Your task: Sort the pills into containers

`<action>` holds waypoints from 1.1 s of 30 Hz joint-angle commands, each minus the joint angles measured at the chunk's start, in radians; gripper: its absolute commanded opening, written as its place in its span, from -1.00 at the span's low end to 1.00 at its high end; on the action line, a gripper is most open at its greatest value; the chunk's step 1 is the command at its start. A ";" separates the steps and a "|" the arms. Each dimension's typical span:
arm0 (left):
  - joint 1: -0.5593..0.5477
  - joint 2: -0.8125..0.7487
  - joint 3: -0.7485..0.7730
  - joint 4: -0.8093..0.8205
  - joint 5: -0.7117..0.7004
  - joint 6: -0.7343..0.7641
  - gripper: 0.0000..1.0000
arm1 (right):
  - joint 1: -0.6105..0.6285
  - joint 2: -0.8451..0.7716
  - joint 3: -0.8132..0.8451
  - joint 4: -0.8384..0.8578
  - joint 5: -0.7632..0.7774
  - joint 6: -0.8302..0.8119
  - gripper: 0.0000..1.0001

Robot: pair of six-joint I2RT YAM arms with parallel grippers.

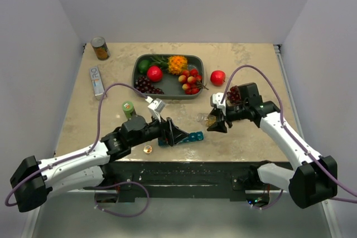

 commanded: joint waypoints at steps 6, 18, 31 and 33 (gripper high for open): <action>0.005 -0.255 0.066 -0.437 -0.286 0.107 0.70 | -0.210 -0.092 0.328 0.333 -0.036 0.539 -1.00; 0.005 -0.327 0.081 -0.535 -0.241 0.338 0.70 | -0.079 -0.092 0.095 2.116 -0.336 2.065 -1.00; 0.004 -0.015 0.147 -0.399 0.034 0.844 0.88 | -0.068 -0.076 0.163 0.166 -0.189 0.353 -1.00; 0.001 0.067 0.164 -0.417 0.002 0.884 0.88 | -0.071 -0.109 0.097 0.217 -0.187 0.360 -1.00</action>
